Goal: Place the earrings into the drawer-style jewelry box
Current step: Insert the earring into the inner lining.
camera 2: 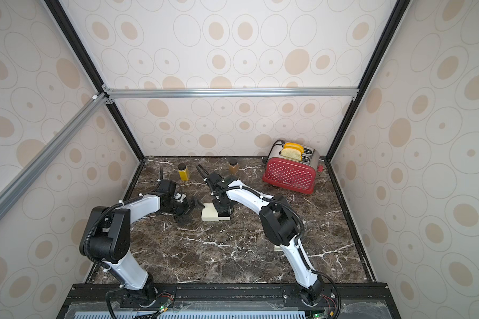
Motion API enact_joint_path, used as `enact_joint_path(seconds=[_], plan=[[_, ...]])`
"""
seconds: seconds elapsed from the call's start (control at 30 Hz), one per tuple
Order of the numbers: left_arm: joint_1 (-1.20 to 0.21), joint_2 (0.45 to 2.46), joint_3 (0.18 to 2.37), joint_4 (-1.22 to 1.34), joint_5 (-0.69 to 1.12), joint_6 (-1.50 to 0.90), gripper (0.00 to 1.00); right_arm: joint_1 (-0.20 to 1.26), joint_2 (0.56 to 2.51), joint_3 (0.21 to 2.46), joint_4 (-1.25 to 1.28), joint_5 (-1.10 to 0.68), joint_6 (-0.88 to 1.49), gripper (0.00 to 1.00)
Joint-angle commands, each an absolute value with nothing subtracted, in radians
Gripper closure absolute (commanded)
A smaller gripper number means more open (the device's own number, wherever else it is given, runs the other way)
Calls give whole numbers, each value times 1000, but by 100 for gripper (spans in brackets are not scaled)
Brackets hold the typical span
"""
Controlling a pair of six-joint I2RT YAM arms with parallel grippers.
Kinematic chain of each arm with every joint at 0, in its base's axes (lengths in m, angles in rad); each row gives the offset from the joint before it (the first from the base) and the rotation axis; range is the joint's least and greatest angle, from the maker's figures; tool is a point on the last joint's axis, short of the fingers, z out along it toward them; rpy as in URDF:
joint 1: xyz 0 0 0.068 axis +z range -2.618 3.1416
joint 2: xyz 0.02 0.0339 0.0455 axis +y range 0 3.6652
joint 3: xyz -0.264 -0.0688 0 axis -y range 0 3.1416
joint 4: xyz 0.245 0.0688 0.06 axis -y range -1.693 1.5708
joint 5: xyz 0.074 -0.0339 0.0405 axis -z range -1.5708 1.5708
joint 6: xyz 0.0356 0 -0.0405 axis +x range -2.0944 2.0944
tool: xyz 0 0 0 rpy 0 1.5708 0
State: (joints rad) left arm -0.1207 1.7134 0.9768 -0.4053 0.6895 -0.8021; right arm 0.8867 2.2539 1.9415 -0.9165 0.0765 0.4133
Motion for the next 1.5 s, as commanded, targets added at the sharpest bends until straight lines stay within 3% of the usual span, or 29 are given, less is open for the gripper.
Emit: enact_joint_path(seconds=[0.0,1.47], plan=[[-124,1721,989,-403,703,-789,1,896,2281,1976,-955,59,403,100],[-125,1718,948,-370,718,-787,1,918,2306,2053,-1013,163,414,100]])
